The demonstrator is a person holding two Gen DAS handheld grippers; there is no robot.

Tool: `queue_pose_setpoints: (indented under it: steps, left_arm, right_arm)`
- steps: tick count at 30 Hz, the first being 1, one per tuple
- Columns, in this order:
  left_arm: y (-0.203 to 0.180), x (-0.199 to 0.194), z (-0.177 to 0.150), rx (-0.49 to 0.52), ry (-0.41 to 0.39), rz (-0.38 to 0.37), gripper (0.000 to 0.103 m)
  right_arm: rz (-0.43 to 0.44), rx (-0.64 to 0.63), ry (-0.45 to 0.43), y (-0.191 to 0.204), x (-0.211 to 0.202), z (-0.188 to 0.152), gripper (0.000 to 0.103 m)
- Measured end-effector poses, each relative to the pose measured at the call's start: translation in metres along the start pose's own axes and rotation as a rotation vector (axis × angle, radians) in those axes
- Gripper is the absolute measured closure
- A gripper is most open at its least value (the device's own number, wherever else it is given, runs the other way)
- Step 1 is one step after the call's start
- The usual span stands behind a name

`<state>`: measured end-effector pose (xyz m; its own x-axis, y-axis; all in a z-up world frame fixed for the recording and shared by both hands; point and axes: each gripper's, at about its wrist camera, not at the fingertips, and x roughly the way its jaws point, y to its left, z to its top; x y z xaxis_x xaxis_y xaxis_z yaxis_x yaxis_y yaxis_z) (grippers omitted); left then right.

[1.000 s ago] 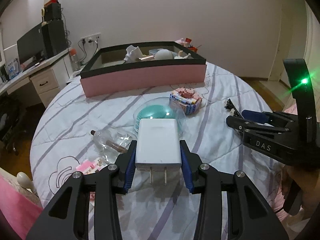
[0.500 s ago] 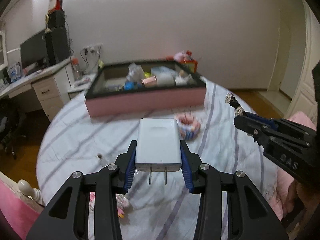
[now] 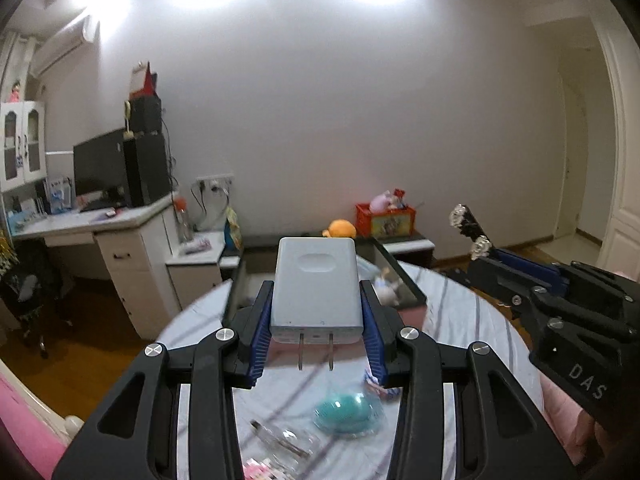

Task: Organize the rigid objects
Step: 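Carry the black hair clip and white charger into the pink box and release both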

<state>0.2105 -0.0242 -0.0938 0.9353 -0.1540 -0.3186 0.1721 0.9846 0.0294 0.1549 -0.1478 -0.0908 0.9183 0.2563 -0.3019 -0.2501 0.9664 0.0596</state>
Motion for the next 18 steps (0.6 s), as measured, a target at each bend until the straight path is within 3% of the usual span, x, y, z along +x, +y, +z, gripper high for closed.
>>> queue_pose_setpoints:
  steps: [7, 18]
  left_arm:
    - [0.009, 0.001, 0.02, 0.019, -0.053, 0.047, 0.062]
    - [0.011, 0.031, 0.039, 0.048, -0.085, 0.055, 0.062]
  right_arm:
    - [-0.005, -0.02, -0.048, 0.003, 0.001, 0.02, 0.083]
    - [-0.012, -0.05, -0.075, 0.002, 0.025, 0.043, 0.083]
